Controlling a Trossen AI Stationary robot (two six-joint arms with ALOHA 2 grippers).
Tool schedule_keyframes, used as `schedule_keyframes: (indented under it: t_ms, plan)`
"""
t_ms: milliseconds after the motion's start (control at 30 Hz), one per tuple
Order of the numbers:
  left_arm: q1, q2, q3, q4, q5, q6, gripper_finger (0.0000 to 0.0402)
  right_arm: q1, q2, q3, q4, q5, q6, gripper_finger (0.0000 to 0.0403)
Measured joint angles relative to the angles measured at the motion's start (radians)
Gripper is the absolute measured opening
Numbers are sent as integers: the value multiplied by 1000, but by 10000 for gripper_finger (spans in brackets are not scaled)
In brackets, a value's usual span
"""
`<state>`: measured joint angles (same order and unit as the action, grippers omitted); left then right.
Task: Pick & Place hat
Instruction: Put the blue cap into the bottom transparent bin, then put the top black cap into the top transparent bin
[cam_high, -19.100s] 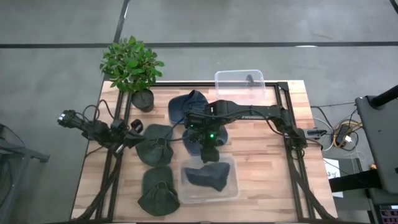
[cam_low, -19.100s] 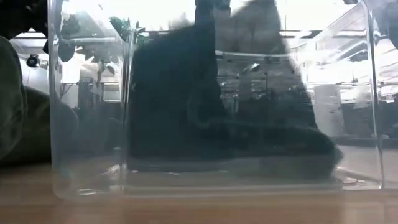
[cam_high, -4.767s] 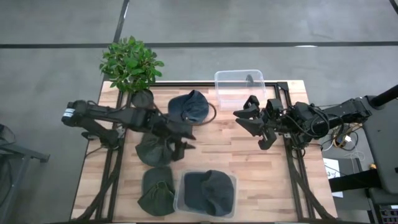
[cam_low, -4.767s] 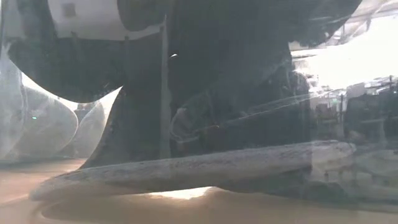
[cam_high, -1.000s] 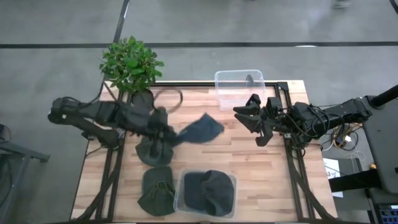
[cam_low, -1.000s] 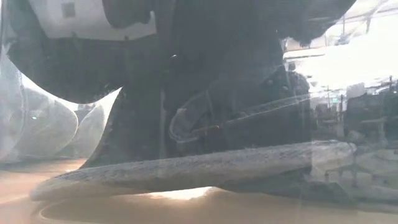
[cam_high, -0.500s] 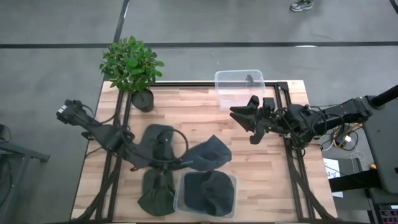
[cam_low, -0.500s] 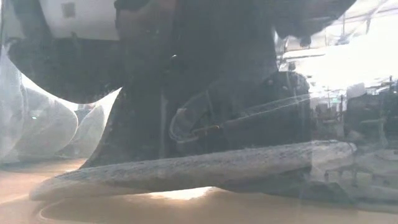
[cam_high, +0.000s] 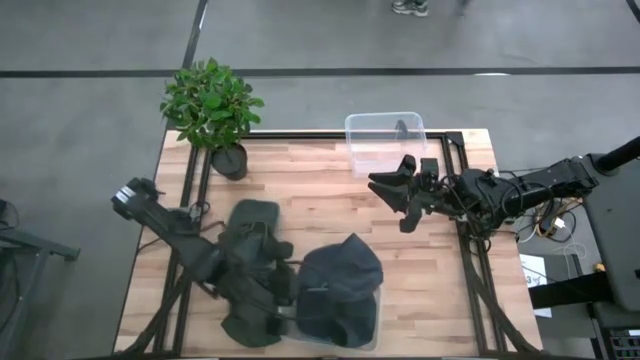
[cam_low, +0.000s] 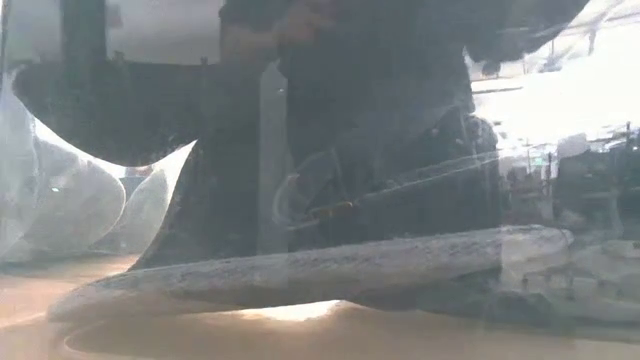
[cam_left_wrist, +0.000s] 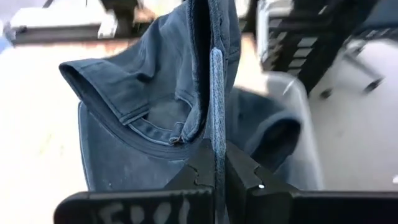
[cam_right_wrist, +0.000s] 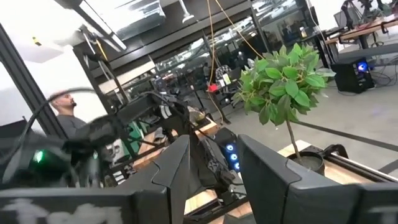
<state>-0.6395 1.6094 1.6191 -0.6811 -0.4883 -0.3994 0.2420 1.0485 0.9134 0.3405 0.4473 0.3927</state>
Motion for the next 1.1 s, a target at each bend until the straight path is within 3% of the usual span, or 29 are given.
schedule_keyframes:
  t_ms: [200,400,567,700,967,1100]
  plan:
    - [-15,114,41,-19,-7,-14,6,0,0,0,-1,-11,0,127]
    - [-22,182,82,-28,66,4,11,0,0,0,-1,-11,-3,127]
    - [-11,206,80,-27,250,-64,55,0,-1,0,-1,-11,-3,127]
    - [-9,210,80,-28,291,-143,82,0,-1,0,-21,-11,-8,127]
    - [17,207,78,-34,502,-317,152,0,-1,0,-57,-13,-7,127]
    - [18,207,94,-36,488,-320,192,0,-1,0,-54,-52,-1,127]
